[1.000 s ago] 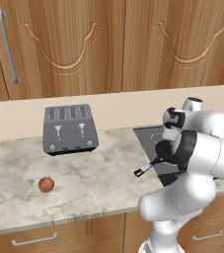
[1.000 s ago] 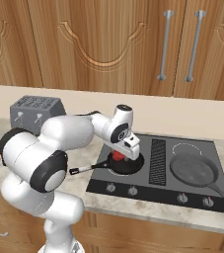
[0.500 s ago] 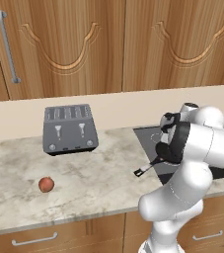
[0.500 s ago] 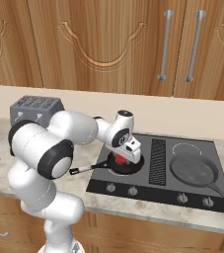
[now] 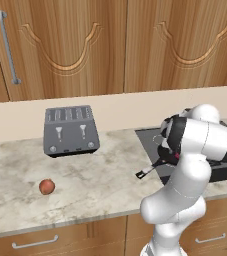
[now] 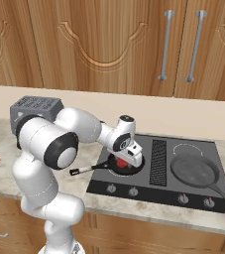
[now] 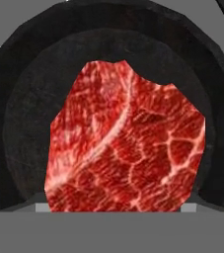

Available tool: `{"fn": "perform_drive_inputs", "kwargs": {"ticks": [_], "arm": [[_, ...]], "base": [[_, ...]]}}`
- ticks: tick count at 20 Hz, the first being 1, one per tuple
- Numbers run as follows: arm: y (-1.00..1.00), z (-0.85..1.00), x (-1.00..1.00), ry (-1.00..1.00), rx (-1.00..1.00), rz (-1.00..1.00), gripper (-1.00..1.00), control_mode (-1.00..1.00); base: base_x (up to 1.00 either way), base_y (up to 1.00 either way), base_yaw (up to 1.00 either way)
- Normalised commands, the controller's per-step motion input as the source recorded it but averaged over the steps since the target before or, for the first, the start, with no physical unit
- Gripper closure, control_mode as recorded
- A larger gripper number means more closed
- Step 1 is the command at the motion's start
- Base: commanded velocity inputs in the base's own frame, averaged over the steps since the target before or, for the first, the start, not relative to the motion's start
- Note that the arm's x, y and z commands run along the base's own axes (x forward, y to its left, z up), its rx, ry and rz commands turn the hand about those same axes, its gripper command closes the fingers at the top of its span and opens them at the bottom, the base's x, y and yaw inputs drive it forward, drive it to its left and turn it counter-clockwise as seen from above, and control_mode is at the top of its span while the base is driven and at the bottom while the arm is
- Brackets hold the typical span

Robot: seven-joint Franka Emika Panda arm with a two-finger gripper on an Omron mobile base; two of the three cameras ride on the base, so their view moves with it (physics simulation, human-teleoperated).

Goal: Place both pans onto different burners. Then place the onion and the steak on different pans.

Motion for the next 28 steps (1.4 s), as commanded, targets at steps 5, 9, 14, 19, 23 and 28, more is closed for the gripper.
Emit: {"fn": "perform_drive_inputs", "kwargs": {"ticks": [5,9,14,19,23,28], "arm": [[0.0,-0.13,0.09,0.0,0.0,0.0,1.0,-1.0],[0.0,-0.06,0.0,0.0,0.0,0.0,1.0,-1.0],[0.0,0.0,0.0,0.0,0.0,0.0,-1.0,-1.0],[0.0,0.01,0.0,0.0,0.0,0.0,-1.0,-1.0],[0.0,0.54,0.0,0.0,0.0,0.0,-1.0,-1.0],[0.0,0.57,0.0,0.0,0.0,0.0,-1.0,-1.0]], "base": [[0.0,0.0,0.0],[0.0,0.0,0.0],[0.0,0.0,0.0],[0.0,0.0,0.0],[0.0,0.0,0.0],[0.0,0.0,0.0]]}}
